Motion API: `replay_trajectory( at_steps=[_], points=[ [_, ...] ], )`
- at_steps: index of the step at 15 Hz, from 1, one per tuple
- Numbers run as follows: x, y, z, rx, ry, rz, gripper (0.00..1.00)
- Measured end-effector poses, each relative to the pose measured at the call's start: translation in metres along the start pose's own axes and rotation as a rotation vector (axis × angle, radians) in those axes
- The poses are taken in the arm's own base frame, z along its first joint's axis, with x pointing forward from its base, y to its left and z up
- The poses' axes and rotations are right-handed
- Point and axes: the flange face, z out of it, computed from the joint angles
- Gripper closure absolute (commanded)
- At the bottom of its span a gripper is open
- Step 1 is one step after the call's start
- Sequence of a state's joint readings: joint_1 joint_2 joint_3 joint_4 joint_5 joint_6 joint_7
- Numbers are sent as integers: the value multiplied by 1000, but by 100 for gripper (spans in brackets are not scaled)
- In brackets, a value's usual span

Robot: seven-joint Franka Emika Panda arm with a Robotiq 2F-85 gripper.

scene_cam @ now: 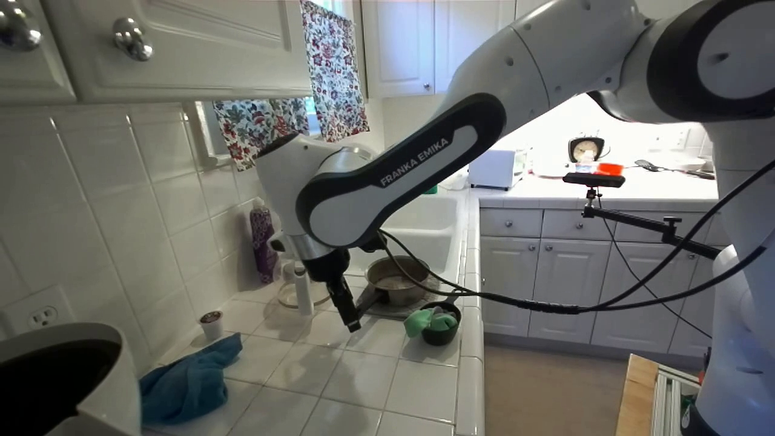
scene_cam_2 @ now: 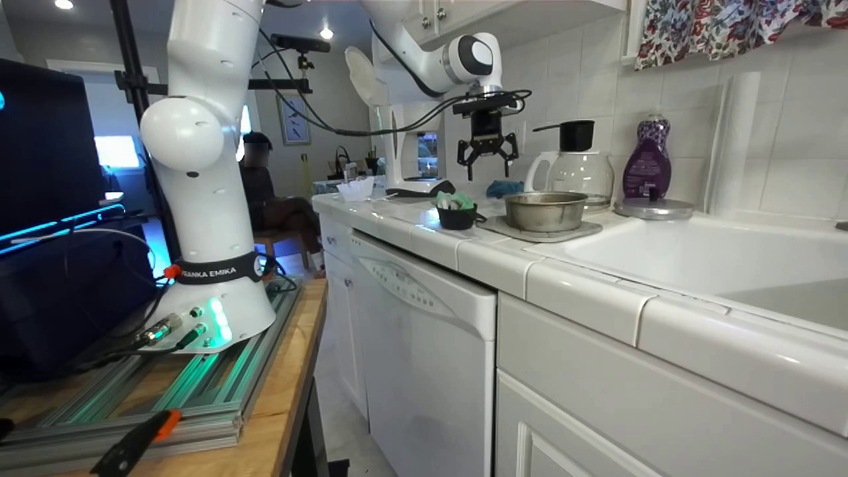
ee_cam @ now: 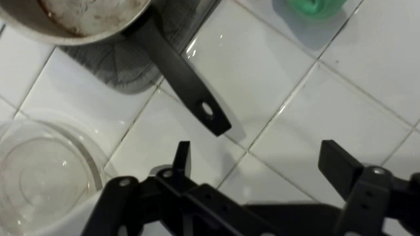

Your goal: Put the coffee pod in the black measuring cup.

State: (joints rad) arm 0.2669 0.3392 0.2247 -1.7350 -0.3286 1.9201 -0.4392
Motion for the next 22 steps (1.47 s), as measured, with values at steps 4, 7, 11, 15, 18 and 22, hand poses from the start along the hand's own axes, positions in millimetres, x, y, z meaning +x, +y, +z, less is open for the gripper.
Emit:
replay_trajectory(
  at_steps=[4,7,11,15,18,22],
  points=[
    [46,5,-2,-139,-2,-99,0],
    [75,15,-5,-207,35,-169,0],
    [108,29,-11,-257,110,-206,0],
    [124,46,-12,-276,161,-202,0],
    [126,49,-11,-277,166,-200,0],
    [127,48,-11,-277,168,-198,0]
  ],
)
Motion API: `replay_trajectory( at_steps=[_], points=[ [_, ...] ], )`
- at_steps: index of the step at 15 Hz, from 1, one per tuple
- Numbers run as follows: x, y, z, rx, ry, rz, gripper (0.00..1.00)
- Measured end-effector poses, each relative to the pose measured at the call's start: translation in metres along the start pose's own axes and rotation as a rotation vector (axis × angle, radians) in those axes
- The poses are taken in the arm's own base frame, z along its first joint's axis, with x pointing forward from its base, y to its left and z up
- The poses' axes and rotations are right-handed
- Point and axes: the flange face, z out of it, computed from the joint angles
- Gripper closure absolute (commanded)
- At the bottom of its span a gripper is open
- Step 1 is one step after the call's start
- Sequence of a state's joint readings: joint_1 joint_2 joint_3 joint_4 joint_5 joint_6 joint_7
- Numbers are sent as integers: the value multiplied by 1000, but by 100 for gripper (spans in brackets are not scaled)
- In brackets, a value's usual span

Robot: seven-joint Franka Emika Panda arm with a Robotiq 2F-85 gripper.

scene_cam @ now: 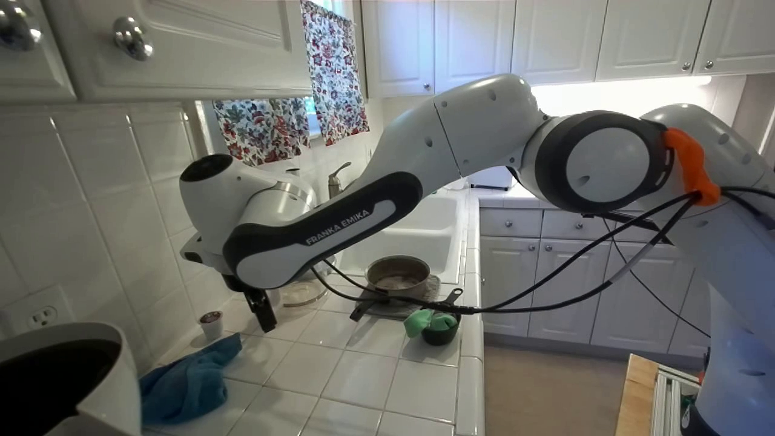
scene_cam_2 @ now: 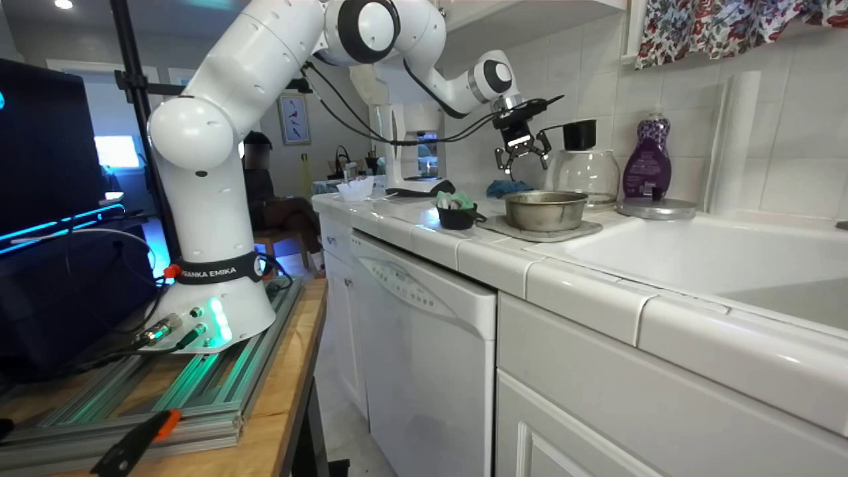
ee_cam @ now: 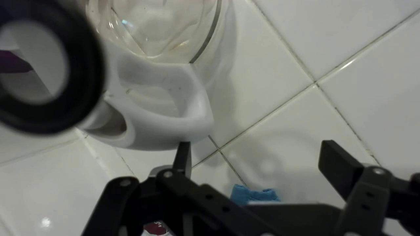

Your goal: Put the coffee pod in the black measuring cup.

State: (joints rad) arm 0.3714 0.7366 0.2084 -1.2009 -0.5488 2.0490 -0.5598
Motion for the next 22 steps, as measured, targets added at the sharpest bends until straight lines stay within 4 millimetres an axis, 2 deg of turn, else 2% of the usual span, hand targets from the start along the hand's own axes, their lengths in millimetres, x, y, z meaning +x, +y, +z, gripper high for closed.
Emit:
replay_trajectory(
  at_steps=[6,13,19,22],
  points=[
    [21,2,4,-40,57,47,0],
    [21,29,22,-42,98,245,0],
    [23,30,23,-44,104,264,0],
    [31,26,19,-51,127,339,0]
  ],
)
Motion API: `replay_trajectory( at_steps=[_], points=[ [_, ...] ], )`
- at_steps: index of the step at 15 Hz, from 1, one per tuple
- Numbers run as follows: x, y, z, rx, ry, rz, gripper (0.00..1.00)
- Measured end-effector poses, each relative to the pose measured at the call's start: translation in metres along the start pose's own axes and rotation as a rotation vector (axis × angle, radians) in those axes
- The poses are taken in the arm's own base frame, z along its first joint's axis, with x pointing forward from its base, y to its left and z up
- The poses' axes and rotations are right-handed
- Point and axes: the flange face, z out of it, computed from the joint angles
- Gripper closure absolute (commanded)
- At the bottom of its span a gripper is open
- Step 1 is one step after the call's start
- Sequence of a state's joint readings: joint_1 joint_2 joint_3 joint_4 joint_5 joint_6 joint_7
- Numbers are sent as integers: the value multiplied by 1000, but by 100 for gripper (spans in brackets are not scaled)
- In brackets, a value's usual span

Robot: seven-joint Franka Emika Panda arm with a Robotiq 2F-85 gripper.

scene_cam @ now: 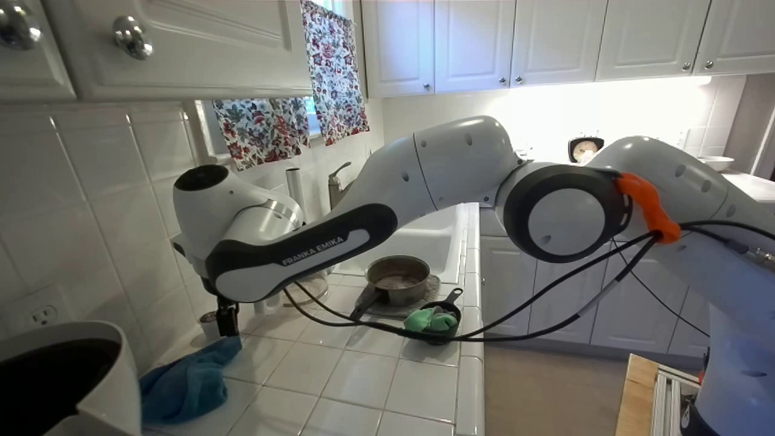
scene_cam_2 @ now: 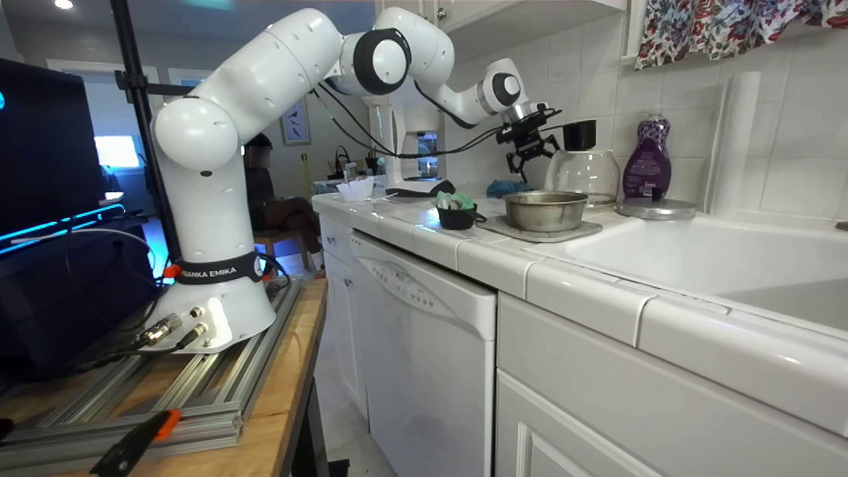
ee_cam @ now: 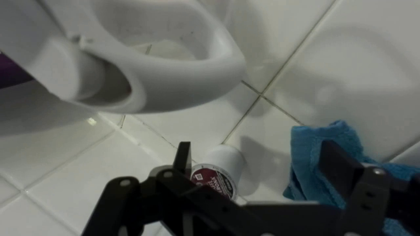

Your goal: Put the coffee pod in the black measuring cup.

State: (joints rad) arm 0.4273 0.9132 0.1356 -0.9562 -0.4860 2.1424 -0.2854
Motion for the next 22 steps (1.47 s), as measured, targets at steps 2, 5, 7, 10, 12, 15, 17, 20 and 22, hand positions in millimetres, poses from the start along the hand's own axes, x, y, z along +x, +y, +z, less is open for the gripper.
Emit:
replay_trajectory(
  at_steps=[2,5,7,10,12,15,17,20,22],
  points=[
    [9,-8,-1,-8,34,65,0],
    [19,-16,2,-25,68,178,0],
    [20,-13,9,-41,82,262,0],
    [16,-2,20,-70,93,372,0],
    [15,5,26,-87,102,422,0],
    [18,8,32,-97,137,465,0],
    [21,7,36,-98,158,483,1],
    [23,6,41,-100,183,496,17],
    [24,6,45,-101,193,499,44]
  ],
)
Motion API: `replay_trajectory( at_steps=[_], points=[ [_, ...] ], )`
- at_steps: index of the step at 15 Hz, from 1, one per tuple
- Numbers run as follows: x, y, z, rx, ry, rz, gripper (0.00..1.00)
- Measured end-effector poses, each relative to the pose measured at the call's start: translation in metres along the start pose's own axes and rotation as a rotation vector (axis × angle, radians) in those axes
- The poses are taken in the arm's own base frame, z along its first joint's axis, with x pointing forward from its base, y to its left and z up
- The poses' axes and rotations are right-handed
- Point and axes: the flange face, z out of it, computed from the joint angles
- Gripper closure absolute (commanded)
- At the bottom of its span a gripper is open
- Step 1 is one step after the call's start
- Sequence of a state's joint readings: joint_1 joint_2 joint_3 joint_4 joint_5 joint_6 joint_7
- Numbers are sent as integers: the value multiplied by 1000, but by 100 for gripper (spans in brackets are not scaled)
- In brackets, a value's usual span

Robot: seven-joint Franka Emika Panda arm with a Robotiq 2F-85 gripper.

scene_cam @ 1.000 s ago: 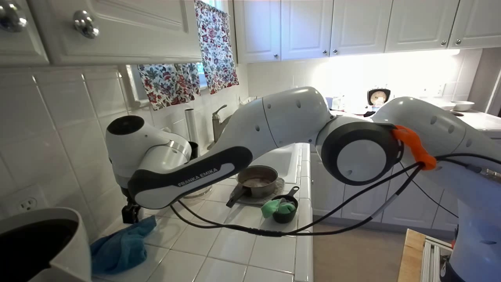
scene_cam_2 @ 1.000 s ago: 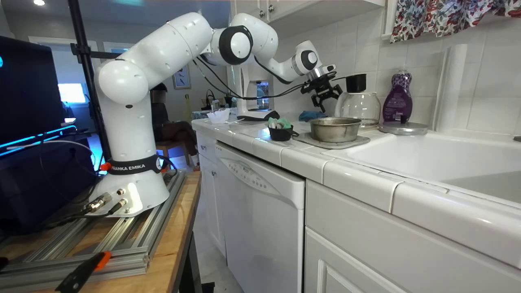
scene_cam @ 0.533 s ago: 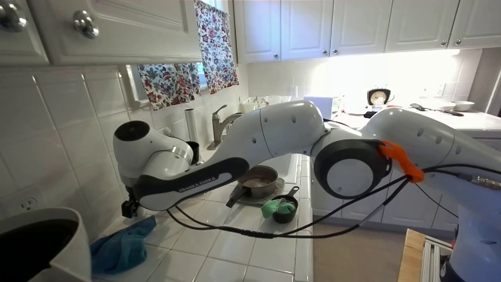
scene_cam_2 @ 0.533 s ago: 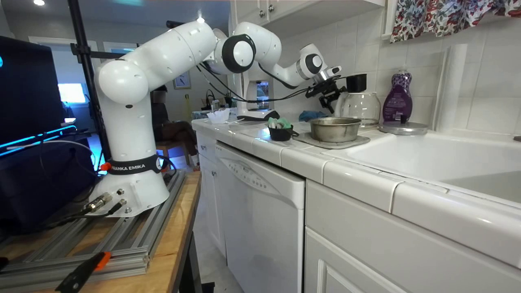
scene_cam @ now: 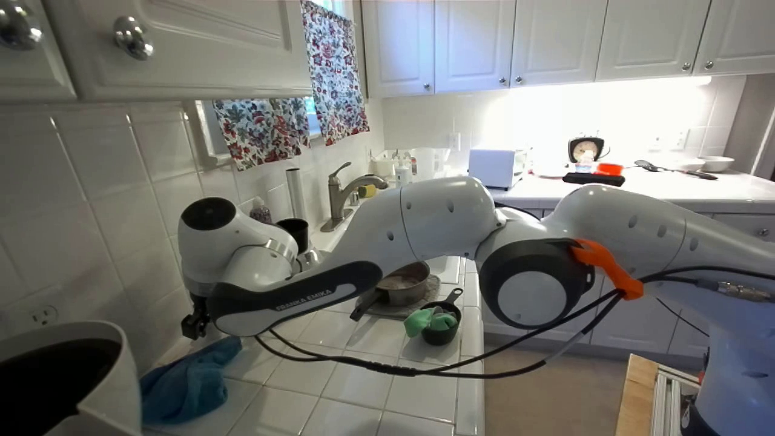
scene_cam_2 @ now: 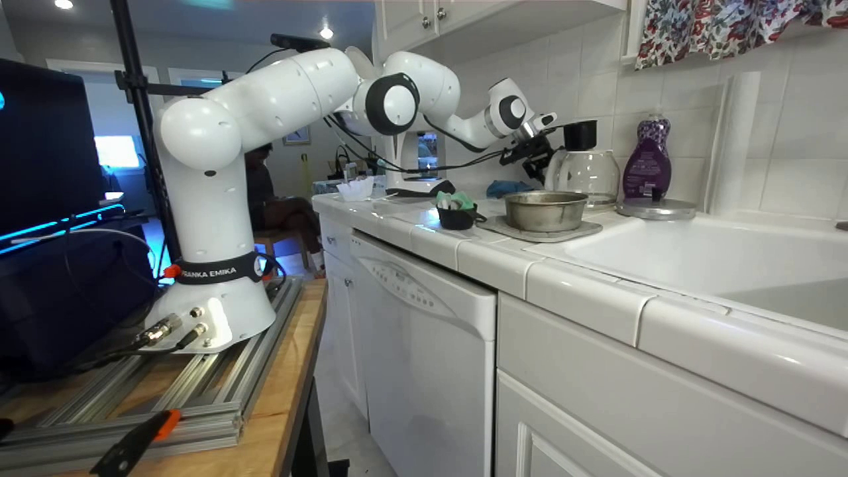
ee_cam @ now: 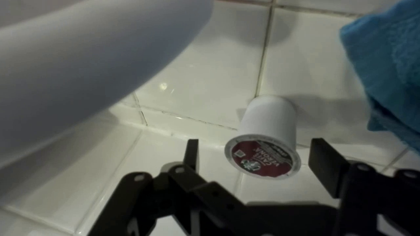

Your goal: Put the coffee pod in the black measuring cup.

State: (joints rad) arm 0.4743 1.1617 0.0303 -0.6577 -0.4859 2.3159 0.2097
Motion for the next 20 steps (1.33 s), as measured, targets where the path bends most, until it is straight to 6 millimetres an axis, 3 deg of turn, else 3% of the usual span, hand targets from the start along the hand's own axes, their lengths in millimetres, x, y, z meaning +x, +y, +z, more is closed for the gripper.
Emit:
replay_trajectory(
  at_steps=[4,12,16,20],
  points=[
    [0,-1,4,0,10,8,72],
    [3,-10,0,24,25,4,74],
    [9,-50,-19,88,39,-73,74],
    [17,-86,-55,77,5,-154,74]
  ],
)
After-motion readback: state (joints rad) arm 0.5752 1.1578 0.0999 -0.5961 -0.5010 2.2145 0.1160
